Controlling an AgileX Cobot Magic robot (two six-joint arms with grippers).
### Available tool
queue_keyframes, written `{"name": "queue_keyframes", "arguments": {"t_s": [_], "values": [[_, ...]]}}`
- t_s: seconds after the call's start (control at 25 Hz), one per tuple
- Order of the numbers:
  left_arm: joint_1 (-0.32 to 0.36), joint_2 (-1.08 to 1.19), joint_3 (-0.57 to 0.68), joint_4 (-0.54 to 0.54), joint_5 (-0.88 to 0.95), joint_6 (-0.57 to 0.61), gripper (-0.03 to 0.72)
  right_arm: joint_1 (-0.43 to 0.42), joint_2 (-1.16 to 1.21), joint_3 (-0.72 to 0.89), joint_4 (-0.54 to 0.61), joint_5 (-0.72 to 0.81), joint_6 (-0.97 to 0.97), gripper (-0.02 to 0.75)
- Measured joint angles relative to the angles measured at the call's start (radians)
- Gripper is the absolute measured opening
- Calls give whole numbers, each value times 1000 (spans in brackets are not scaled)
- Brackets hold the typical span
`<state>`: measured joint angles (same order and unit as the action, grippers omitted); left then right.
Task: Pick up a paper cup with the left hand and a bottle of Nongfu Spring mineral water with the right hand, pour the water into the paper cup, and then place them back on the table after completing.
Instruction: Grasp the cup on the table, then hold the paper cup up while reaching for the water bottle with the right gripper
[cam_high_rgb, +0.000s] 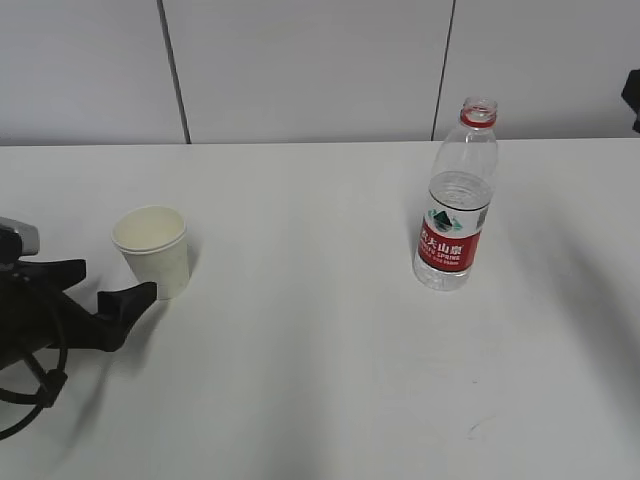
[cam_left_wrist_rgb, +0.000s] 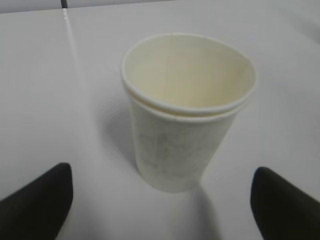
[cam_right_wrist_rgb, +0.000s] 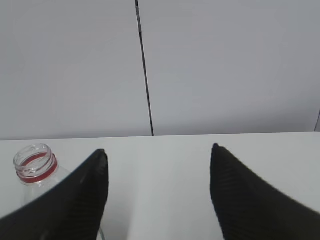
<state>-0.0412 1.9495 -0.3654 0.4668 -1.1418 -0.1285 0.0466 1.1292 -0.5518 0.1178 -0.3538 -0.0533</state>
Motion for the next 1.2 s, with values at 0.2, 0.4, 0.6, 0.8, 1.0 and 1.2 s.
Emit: {"name": "queue_keyframes", "arguments": {"t_s": [0.2,0.4,0.6,0.8,1.0,1.2], "values": [[-60,84,-104,-6,0,0,660,0,0,0,0,-16,0,476],[-125,156,-208,-104,0,1,651,0,0,0,0,-40,0,476],[-141,206,-271,-129,0,1,634,0,0,0,0,-45,0,476],[-144,216,-280,-145,0,1,567,0,5,0,-94,-45,5,476],[-144,216,-279,-145,0,1,454,0,51,0,-236,-53,96,476],[-144,216,-279,-146,-4,1,418,0,117,17,-314,-135,138,476]]}}
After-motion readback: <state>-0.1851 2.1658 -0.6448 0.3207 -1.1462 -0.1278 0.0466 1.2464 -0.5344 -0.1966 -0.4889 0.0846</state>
